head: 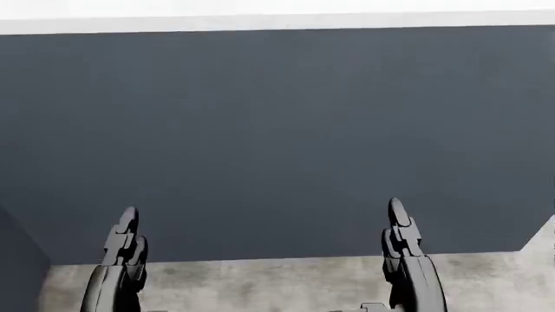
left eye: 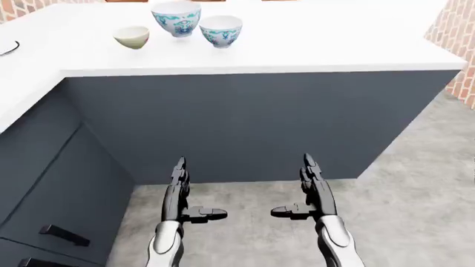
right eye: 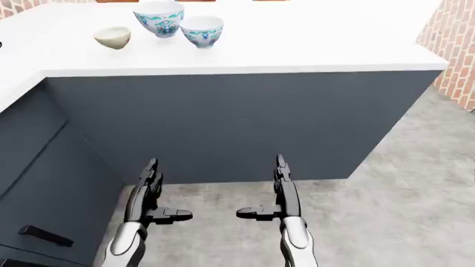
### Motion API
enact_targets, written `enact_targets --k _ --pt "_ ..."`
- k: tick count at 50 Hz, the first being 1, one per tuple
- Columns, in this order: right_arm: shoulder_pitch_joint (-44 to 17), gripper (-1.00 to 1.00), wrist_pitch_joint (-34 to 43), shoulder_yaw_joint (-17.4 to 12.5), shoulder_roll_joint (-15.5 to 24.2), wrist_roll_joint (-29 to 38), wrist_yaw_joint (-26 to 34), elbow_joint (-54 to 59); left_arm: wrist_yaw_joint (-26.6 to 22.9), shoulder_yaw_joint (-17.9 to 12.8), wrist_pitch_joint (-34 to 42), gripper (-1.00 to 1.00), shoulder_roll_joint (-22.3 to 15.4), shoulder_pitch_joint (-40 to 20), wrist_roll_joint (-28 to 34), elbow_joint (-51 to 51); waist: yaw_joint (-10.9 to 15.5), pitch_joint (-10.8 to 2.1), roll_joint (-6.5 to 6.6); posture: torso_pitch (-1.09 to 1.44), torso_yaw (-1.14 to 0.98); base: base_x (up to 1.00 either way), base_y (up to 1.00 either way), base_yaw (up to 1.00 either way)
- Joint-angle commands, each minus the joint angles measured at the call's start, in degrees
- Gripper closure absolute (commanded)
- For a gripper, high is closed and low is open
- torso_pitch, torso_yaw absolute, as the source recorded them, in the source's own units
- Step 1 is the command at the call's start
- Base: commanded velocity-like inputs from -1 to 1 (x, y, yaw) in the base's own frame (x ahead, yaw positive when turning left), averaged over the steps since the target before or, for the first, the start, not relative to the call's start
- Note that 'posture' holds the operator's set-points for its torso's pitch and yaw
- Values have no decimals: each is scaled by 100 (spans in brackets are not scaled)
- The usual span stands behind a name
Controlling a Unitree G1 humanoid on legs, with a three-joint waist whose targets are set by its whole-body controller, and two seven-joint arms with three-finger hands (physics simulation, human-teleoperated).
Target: Stack the bowls from largest to smallest.
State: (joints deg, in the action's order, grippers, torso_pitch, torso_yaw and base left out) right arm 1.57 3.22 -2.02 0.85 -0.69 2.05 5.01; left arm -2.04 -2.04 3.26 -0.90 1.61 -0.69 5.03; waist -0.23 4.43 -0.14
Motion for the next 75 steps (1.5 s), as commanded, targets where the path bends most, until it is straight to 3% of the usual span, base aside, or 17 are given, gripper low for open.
enact_targets --k 1,3,5,8,27,30,38,41,42,46,56,60,61,70,72,73,75 --pt "-230 -100 -178 -40 5 -81 -36 -442 -20 -23 -39 -100 -14 -143 -103 -697 -12 -5 -45 0 0 0 0 0" --pt "-279 -100 -248 -53 17 -90 -57 -291 -56 -18 53 -100 -20 -128 -120 -747 46 -359 0 0 0 0 0 0" --pt "-339 -100 -275 -49 9 -142 -51 -191 -11 -27 153 -100 -3 -153 -135 -853 36 -87 -34 0 0 0 0 0" --pt "-394 -100 -172 3 1 -110 -96 -287 17 29 310 -100 4 -213 -96 -1044 45 -438 -40 0 0 0 0 0" --pt "-1564 -100 3237 -109 316 -51 -59 -3564 195 -842 4546 -100 -667 -1936 -565 -4619 29 -605 42 0 0 0 2 0" --pt "-1764 -100 3368 -205 324 -105 -10 -3626 246 -914 4773 -100 -780 -2101 -640 -4749 -3 -402 -331 0 0 4 81 0" --pt "-1989 -100 3721 -242 483 -291 199 -3967 388 -885 4952 -100 -946 -2360 -626 -4743 35 -285 -239 0 0 11 87 12" --pt "-2108 -100 3779 -318 520 -247 246 -4012 363 -920 5104 -100 -972 -2505 -621 -4772 58 -324 858 0 0 11 0 100" --pt "-2192 -100 3902 -370 530 -273 217 -4128 380 -889 5113 -100 -953 -2496 -618 -4802 87 -200 559 0 0 12 0 100" --pt "-2502 -100 4235 -595 638 -391 33 -4299 393 -918 5386 -100 -1000 -2733 -656 -4893 191 -375 213 0 0 11 0 84" --pt "-2944 -100 4657 -1076 984 -1227 -502 -4703 674 -1023 6120 -100 -1275 -3626 -1047 -4908 158 -91 -90 0 0 28 3 0" --pt "-2957 -100 4598 -1043 1102 -1358 -644 -4697 720 -1005 6284 -100 -1289 -3774 -1117 -4959 181 -297 -758 0 0 81 31 0" --pt "-2947 -100 4553 -1044 1117 -1374 -661 -4667 723 -1024 6331 -100 -1303 -3799 -1145 -4998 102 35 -415 0 0 83 38 0" --pt "-3470 -100 5125 -1061 1340 -1545 -856 -4803 810 -1392 6624 -100 -1529 -4035 -1506 -5093 88 -413 -128 0 0 83 40 0" --pt "-3577 -100 5203 -1050 1368 -1592 -905 -4821 870 -1492 6641 -100 -1601 -4077 -1609 -5046 113 -443 52 0 0 58 37 0" --pt "-3652 -100 5285 -1056 1391 -1630 -921 -4845 905 -1489 6645 -100 -1629 -4079 -1654 -5041 75 -585 411 0 0 30 14 0" --pt "-3725 -100 5295 -1088 1442 -1668 -939 -4810 968 -1531 6727 -100 -1687 -4157 -1777 -5068 52 -224 514 0 0 25 9 0"
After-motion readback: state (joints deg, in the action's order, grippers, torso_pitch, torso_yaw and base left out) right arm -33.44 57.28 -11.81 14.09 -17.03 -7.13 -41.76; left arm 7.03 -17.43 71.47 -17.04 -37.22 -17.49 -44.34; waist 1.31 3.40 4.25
